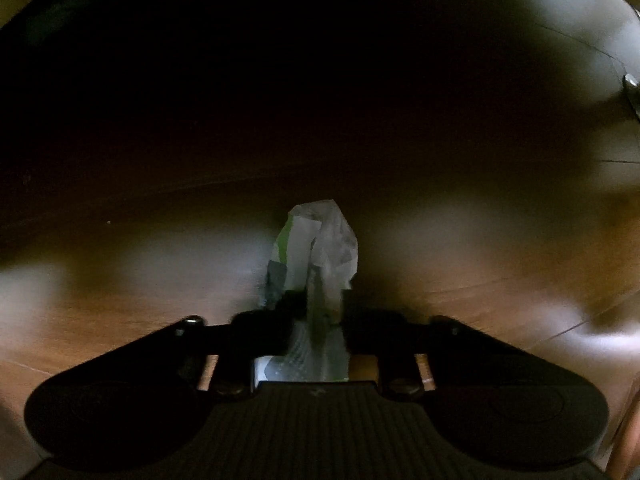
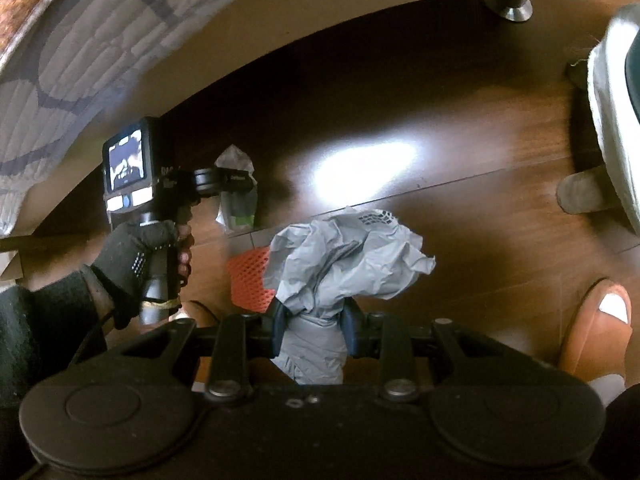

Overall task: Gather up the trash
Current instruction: 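Lift the bag and paper and carry them over the teal wastebasket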

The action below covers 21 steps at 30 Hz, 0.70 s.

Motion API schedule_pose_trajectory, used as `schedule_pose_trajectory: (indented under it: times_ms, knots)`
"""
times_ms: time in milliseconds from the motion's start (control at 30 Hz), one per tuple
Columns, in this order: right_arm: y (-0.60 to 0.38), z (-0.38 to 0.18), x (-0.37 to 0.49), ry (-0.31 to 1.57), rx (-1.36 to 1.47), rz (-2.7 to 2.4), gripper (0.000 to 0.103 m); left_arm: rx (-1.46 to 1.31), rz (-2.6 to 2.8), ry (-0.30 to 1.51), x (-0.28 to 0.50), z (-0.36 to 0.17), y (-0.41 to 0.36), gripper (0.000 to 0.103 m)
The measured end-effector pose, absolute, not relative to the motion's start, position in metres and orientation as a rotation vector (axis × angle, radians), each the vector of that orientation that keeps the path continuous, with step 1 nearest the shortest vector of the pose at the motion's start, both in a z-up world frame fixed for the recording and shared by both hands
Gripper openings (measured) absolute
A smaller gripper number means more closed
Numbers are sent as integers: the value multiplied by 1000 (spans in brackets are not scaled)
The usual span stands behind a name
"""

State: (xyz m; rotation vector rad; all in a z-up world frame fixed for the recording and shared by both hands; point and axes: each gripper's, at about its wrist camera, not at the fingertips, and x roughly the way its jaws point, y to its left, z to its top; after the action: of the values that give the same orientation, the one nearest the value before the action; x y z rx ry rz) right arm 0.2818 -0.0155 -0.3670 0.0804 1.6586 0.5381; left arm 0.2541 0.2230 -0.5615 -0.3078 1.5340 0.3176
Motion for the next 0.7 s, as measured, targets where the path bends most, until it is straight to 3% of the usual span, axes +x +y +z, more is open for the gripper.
schedule_pose_trajectory:
  times_ms: [100,367,700]
  knots:
    - [-16,-368,281,1643,72,548,29,-303,320,1545,254,-555,222,11]
    - [-16,-355,284,1563,97,569,29,-317,322,1549,244,-506,201,10]
    - [-38,-312,285,1473,163,606,28,-286,254,1489,216,-396,143,11]
